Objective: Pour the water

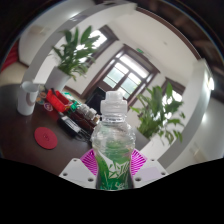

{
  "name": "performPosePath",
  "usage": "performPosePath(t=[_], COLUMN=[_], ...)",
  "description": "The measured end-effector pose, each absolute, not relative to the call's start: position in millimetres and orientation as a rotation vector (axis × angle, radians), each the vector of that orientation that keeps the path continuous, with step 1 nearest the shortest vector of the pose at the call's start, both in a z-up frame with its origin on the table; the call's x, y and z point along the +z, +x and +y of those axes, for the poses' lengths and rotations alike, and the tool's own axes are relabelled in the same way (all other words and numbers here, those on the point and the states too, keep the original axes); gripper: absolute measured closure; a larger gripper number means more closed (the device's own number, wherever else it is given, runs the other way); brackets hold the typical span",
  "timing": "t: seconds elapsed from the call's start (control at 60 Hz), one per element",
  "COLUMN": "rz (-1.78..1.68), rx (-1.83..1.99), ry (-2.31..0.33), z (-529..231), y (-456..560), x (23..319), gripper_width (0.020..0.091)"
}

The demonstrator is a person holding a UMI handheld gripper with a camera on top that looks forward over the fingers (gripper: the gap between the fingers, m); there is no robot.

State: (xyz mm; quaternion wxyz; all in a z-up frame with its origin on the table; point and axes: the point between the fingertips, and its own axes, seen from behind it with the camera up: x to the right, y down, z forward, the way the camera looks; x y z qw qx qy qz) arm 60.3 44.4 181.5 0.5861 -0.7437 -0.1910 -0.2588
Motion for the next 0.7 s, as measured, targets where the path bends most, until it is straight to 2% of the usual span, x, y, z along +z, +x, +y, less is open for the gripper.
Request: performPosePath(t=[0.017,0.033,0.117,0.133,0.233,0.35,0.7], rz=[-0.491,-0.534,-0.747,-0.792,-1.018,-1.242,-1.638], rx=[-0.623,-0.669,-0.839,-0.849,-1.024,-1.224,-1.623], ry=[-1.722,-1.7,-1.625,-1.61,-1.497,-1.315,-0.832], z=[49,53,73,78,96,109,133], y=[56,52,27,23,-5,-34,-60], x=[193,187,197,208,215,239,280], gripper_width=[0.0741,0.0743,0.0743,0.0742,0.0743,0.0741,0.074])
